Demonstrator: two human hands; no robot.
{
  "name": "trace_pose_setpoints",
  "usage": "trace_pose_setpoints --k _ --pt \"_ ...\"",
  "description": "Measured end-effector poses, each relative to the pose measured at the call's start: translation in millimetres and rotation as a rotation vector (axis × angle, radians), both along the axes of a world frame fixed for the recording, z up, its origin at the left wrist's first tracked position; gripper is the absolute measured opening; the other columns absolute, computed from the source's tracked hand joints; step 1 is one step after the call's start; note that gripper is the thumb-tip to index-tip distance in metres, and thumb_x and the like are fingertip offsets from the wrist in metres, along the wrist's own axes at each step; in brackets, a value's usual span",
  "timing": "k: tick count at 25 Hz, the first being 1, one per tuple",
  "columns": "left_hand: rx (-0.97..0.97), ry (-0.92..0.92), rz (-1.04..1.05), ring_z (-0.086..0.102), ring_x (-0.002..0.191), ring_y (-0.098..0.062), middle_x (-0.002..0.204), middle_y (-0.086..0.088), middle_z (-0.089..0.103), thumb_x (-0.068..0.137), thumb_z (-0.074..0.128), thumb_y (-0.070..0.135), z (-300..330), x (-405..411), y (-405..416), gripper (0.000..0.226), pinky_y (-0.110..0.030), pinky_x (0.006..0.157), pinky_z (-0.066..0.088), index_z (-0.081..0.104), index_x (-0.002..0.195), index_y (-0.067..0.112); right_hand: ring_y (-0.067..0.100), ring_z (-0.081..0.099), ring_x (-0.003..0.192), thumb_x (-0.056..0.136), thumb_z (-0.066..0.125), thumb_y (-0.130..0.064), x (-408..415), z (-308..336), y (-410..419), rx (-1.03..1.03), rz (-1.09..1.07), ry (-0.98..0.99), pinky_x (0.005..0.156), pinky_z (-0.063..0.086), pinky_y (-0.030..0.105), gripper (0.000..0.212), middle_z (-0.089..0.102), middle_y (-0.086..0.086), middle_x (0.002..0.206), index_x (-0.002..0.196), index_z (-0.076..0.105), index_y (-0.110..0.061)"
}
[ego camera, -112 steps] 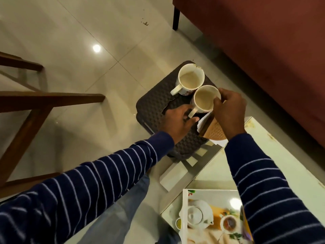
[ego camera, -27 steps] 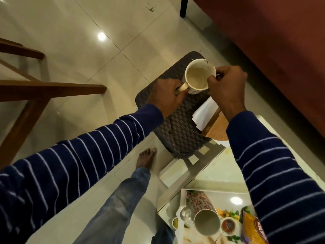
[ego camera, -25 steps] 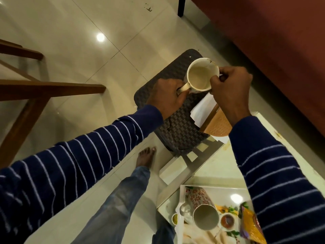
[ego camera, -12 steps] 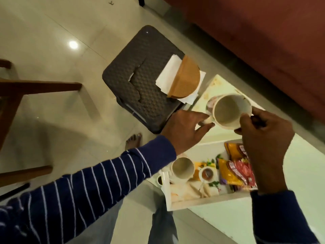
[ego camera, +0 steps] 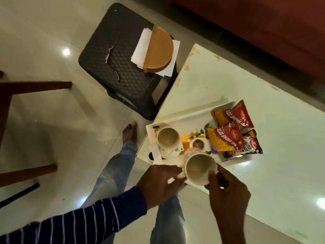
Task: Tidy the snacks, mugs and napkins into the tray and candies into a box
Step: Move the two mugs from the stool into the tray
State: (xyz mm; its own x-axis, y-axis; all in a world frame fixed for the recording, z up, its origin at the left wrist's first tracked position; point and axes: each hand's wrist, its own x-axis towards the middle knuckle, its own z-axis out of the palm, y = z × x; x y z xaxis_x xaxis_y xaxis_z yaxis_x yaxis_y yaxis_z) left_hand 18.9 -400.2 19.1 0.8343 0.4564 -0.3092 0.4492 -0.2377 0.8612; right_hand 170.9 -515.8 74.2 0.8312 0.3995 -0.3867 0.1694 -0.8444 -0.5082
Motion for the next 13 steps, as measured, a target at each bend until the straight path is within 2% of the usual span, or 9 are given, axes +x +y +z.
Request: trace_pose_setpoints --k 1,4,7,10,13 --pt "0.005 0.021 0.0 0.069 0.103 -0.003 0.112 0.009 0.075 0.096 0.055 0.052 -4 -8 -6 0.039 -0.024 0.086 0.058 0.072 0.114 0.022 0.009 0.065 0.064 0.087 0.074 -0.012 -8 -7 -5 -0.001 -0.003 0.019 0.06 0.034 -0.001 0.025 0.078 0.006 0.083 0.111 0.076 -0.012" --pt "0.051 0.095 -0.002 0.071 0.091 -0.003 0.103 0.01 0.077 0.096 0.053 0.053 -16 -22 -16 0.038 -0.02 0.077 0.059 0.073 0.111 0.024 0.017 0.068 0.071 0.088 0.073 -0.01 -27 -29 -10 0.021 -0.05 0.079 0.068 0.042 0.009 0.021 0.079 0.009 0.091 0.108 0.077 -0.009" --pt "0.073 0.146 0.02 0.071 0.081 -0.003 0.093 0.008 0.077 0.096 0.052 0.051 -29 -29 -14 0.037 -0.021 0.07 0.059 0.074 0.105 0.023 0.026 0.073 0.084 0.09 0.071 -0.01 -40 -50 -8 0.02 -0.117 0.149 0.08 0.053 0.025 0.019 0.078 0.01 0.099 0.108 0.076 -0.009" --pt "0.089 0.19 0.01 0.07 0.076 -0.004 0.088 0.007 0.077 0.094 0.05 0.052 -42 -35 -12 0.04 -0.018 0.067 0.057 0.074 0.1 0.02 0.027 0.072 0.09 0.092 0.068 -0.012 -49 -65 -4 0.03 -0.17 0.215 0.087 0.058 0.039 0.021 0.076 0.01 0.105 0.112 0.075 -0.008" --pt "0.075 0.218 0.015 0.068 0.074 -0.002 0.086 0.008 0.076 0.092 0.051 0.053 -54 -41 -13 0.04 -0.007 0.067 0.05 0.074 0.099 0.021 0.029 0.072 0.091 0.092 0.068 -0.011 -56 -73 -3 0.067 -0.198 0.229 0.087 0.056 0.038 0.018 0.077 0.011 0.103 0.108 0.075 -0.008"
